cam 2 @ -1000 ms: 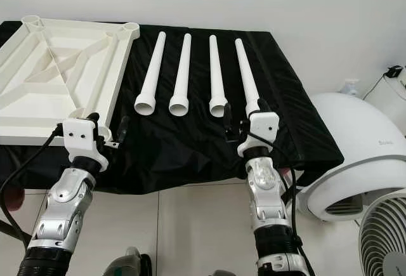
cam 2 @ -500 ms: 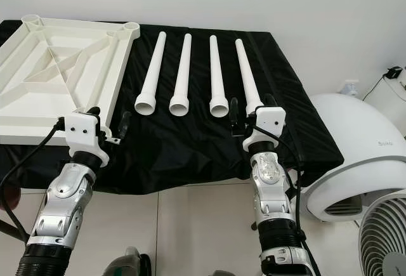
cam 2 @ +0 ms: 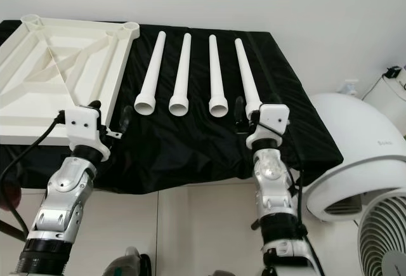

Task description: Building children table

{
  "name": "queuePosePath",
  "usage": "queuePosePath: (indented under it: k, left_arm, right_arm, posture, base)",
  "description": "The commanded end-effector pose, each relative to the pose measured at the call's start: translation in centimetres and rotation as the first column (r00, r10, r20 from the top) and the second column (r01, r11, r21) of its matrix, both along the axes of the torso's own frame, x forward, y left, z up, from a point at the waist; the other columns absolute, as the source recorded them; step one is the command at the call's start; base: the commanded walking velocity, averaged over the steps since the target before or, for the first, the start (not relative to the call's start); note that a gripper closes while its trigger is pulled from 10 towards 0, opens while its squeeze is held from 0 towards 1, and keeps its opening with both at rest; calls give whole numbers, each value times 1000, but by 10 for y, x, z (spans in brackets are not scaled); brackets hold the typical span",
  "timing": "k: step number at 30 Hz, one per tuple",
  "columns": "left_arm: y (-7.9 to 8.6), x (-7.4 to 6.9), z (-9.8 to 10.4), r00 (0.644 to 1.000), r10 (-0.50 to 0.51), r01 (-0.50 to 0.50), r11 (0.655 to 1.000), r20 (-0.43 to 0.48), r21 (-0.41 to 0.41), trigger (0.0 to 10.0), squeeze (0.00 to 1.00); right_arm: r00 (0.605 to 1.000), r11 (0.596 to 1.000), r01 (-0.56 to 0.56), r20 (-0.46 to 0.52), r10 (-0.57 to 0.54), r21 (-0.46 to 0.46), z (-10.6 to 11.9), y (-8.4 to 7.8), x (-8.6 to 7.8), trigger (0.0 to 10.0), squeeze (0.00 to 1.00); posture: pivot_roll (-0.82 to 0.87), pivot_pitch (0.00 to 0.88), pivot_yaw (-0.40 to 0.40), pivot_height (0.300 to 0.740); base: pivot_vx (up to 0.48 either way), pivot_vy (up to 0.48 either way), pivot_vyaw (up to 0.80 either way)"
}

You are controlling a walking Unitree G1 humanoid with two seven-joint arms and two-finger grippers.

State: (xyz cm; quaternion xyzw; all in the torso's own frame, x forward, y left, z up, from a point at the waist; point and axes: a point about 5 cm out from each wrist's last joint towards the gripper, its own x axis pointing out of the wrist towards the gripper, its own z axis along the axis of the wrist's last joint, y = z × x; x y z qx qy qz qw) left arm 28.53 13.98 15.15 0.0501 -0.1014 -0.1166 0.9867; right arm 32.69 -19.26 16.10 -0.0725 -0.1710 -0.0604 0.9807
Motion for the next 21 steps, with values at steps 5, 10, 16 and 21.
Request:
queuePosePath:
  k: [5, 10, 16, 21]
  left_arm:
    - [-12, 1, 7, 994, -107, 107, 993, -9, 48, 10000, 0]
    - [-16, 1, 14, 990, -144, 144, 988, -14, 60, 10000, 0]
    - [-17, -1, 23, 985, -169, 170, 984, -33, 51, 10000, 0]
    - [-21, -6, 34, 977, -203, 206, 978, -70, 32, 10000, 0]
  right_arm:
    - [999, 999, 31, -40, -30, 15, 0, -8, 9, 10000, 0]
    - [999, 999, 15, -51, -12, 45, 2, -8, 15, 10000, 0]
    - [998, 998, -1, -60, 4, 62, 5, -6, 22, 10000, 0]
    - [996, 996, 10, -85, -3, 83, 8, -7, 31, 10000, 0]
  posture:
    - [58, 36, -39, 740]
    - [59, 55, -34, 740]
    - [62, 84, -27, 740]
    - [61, 122, -14, 740]
  base:
    - [0, 0, 0]
    - [0, 0, 0]
    - [0, 0, 0]
    - [0, 0, 0]
